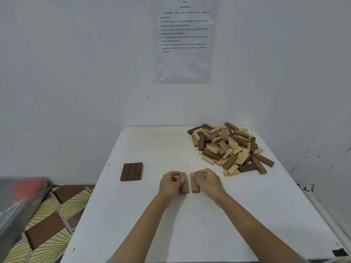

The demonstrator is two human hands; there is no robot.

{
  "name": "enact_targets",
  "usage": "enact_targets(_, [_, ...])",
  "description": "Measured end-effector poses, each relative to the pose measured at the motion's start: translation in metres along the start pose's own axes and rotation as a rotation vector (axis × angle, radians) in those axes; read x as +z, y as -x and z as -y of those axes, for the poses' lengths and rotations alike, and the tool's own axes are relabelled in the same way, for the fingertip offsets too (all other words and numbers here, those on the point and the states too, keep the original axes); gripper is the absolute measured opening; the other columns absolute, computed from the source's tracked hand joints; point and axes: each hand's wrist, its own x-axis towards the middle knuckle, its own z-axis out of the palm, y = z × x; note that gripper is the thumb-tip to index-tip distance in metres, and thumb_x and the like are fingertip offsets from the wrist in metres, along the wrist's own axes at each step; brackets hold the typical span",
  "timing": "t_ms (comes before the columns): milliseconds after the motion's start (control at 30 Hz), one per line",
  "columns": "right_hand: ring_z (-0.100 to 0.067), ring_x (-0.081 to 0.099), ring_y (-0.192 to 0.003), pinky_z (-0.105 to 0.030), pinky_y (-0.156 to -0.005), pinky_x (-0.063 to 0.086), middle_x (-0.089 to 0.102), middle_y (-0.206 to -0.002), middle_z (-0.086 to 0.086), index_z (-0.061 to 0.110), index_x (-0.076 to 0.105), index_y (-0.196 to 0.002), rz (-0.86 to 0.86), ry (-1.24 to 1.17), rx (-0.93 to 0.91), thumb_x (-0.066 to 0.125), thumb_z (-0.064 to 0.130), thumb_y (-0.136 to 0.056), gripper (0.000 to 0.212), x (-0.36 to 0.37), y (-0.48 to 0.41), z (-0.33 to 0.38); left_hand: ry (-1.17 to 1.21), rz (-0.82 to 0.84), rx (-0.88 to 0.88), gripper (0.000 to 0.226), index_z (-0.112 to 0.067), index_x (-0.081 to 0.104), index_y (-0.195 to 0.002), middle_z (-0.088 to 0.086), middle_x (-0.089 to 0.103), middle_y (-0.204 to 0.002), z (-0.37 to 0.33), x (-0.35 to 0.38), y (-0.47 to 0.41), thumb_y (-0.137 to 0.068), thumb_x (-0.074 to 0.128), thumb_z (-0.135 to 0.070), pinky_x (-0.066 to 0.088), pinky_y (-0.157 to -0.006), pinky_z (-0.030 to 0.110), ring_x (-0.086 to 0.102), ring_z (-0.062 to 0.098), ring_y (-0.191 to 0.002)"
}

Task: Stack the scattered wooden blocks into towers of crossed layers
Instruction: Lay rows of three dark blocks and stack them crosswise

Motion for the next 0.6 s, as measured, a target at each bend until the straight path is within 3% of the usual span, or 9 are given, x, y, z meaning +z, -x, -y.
enact_targets(133, [-0.015,0.043,-0.073,-0.029,-0.059,0.03,0.047,-0.083,-0.001,0.014,0.049,-0.079,-0.077,-0.13,0.086,0.044,0.019,-0.095,0.017,-0.003,0.002,0.001,-0.125,-0.079,0.08,0.033,-0.006,0.058,-0.122,0.007,0.055,-0.104,0.002,0.003,0.0,-0.09,0.065,-0.009,0.043,-0.077,0.02,0.053,0.016,-0.091])
enact_targets(300, [-0.014,0.051,-0.084,-0.031,-0.08,0.044,0.056,-0.088,0.007,0.016,0.06,-0.106,-0.187,-0.016,0.06,0.052,0.027,-0.097,0.017,-0.006,0.004,-0.003,-0.162,-0.065,0.102,0.031,-0.006,0.056,-0.127,0.01,0.059,-0.107,0.007,0.003,-0.003,-0.097,0.049,-0.004,0.046,-0.083,0.025,0.054,0.018,-0.095])
enact_targets(433, [-0.013,0.054,-0.086,-0.019,-0.065,0.041,0.06,-0.094,-0.001,0.003,0.066,-0.115,-0.19,-0.015,0.0,0.06,0.014,-0.094,0.025,-0.004,0.002,-0.013,-0.185,-0.024,0.138,0.034,-0.007,0.055,-0.127,0.009,0.055,-0.106,0.011,0.001,-0.004,-0.095,0.05,0.001,0.049,-0.081,0.022,0.056,0.019,-0.094])
enact_targets(600, [-0.008,0.053,-0.072,-0.012,-0.063,0.041,0.057,-0.076,0.002,0.001,0.067,-0.11,-0.241,-0.016,-0.113,0.066,0.008,-0.089,0.023,0.001,0.004,-0.022,-0.21,0.03,0.177,0.037,-0.006,0.054,-0.131,0.019,0.055,-0.115,0.013,0.002,-0.007,-0.094,0.055,-0.002,0.05,-0.094,0.032,0.06,0.027,-0.102])
